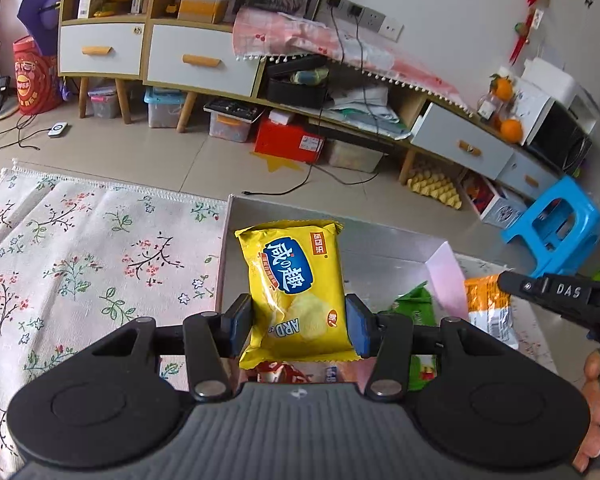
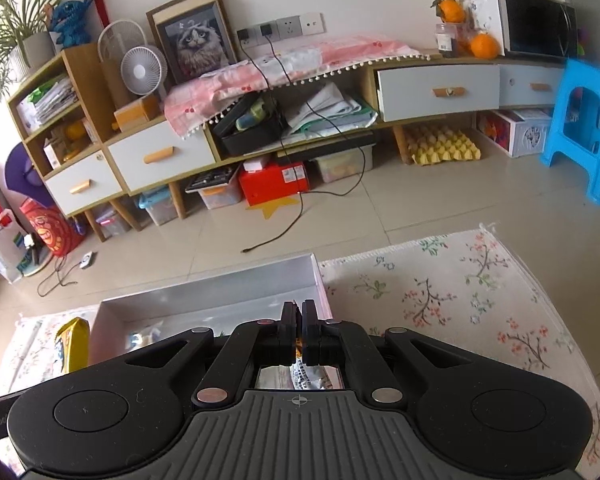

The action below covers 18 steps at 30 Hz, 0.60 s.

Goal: Organize snacks
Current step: 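Carry both packets over the pink box and open both grippers inside it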

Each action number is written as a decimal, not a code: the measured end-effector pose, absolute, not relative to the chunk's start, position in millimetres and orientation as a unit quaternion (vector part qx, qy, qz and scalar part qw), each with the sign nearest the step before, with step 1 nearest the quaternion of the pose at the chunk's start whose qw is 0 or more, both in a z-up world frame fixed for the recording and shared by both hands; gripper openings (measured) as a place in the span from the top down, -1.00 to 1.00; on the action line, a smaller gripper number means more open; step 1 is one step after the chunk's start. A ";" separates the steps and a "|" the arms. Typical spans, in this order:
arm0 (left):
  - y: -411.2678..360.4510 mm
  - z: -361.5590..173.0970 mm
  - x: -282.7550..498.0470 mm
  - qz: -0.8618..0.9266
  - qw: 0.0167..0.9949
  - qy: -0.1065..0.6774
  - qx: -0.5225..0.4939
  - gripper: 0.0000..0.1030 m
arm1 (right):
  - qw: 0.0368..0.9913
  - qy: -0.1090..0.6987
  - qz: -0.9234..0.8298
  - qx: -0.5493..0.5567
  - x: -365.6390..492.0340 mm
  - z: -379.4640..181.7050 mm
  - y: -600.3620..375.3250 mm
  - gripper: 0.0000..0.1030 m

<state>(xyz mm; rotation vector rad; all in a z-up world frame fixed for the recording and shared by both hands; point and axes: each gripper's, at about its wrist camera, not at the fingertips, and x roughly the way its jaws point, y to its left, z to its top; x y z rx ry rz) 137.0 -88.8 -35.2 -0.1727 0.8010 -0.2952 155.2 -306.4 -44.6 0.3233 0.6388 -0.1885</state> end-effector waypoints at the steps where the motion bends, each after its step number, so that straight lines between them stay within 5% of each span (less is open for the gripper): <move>1: -88.4 -36.7 137.2 -0.139 0.907 0.390 -0.081 0.10 | 0.932 0.313 -0.094 0.157 157.0 -45.8 -306.5 0.96; 3: -86.9 -37.9 137.8 -0.131 0.906 0.394 -0.077 0.05 | 0.935 0.302 -0.101 0.159 156.9 -45.2 -307.4 0.80; 13: -73.5 -14.4 125.7 -0.137 0.905 0.385 -0.121 -0.12 | 0.931 0.289 -0.076 0.208 135.0 -22.1 -316.4 0.77; 18: -71.0 5.7 110.8 -0.105 0.907 0.384 -0.136 -0.28 | 0.934 0.294 -0.066 0.192 113.8 -1.3 -306.2 0.34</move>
